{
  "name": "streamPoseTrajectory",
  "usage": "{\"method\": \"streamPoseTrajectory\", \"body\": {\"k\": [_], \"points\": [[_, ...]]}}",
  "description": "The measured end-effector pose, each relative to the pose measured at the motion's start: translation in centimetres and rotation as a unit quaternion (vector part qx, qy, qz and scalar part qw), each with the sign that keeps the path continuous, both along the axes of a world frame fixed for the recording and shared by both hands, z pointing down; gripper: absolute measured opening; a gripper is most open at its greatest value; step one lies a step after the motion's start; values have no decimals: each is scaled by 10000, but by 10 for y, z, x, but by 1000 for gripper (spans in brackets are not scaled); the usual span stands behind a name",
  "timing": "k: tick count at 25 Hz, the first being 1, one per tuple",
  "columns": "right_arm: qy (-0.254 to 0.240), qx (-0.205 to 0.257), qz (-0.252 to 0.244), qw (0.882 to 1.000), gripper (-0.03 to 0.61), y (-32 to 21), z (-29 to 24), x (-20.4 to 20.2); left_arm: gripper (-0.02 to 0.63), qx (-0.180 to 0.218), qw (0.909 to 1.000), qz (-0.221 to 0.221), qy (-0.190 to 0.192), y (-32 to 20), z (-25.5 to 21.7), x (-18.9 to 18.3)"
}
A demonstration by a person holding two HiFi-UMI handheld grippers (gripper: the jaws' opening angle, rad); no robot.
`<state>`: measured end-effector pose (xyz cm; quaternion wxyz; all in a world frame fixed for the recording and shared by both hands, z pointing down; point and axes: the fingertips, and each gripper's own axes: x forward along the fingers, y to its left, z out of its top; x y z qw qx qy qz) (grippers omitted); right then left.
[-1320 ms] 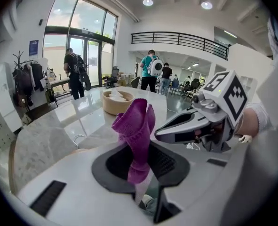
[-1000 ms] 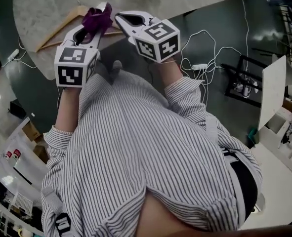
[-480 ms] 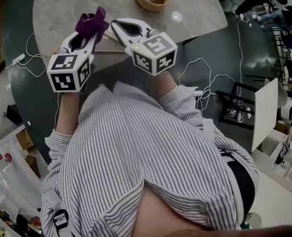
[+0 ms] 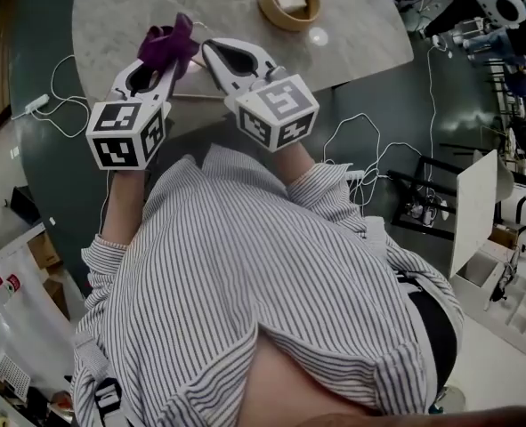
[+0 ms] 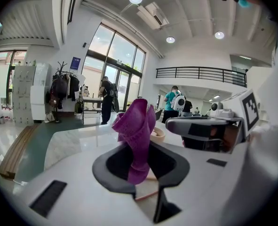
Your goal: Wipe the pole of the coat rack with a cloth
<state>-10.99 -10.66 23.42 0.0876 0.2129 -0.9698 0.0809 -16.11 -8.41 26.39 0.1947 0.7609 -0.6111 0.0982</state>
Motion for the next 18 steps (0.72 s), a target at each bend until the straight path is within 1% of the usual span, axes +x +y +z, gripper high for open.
{"method": "streamPoseTrajectory", "body": {"k": [2,4,10,18], "points": [[-74,-24,144,9999,14,3,1,-3,92,-20,10000,9,37,6,2,-5],[-110,-24,238,9997,14,7,2,-6,92,-52,9999,-47,154,12,7,-12],[-79,66,321,9994,14,3,3,-11,92,41,9986,-172,491,14,11,-22],[104,80,157,9998,14,3,10,-15,92,162,9979,-185,606,9,10,-23]]}}
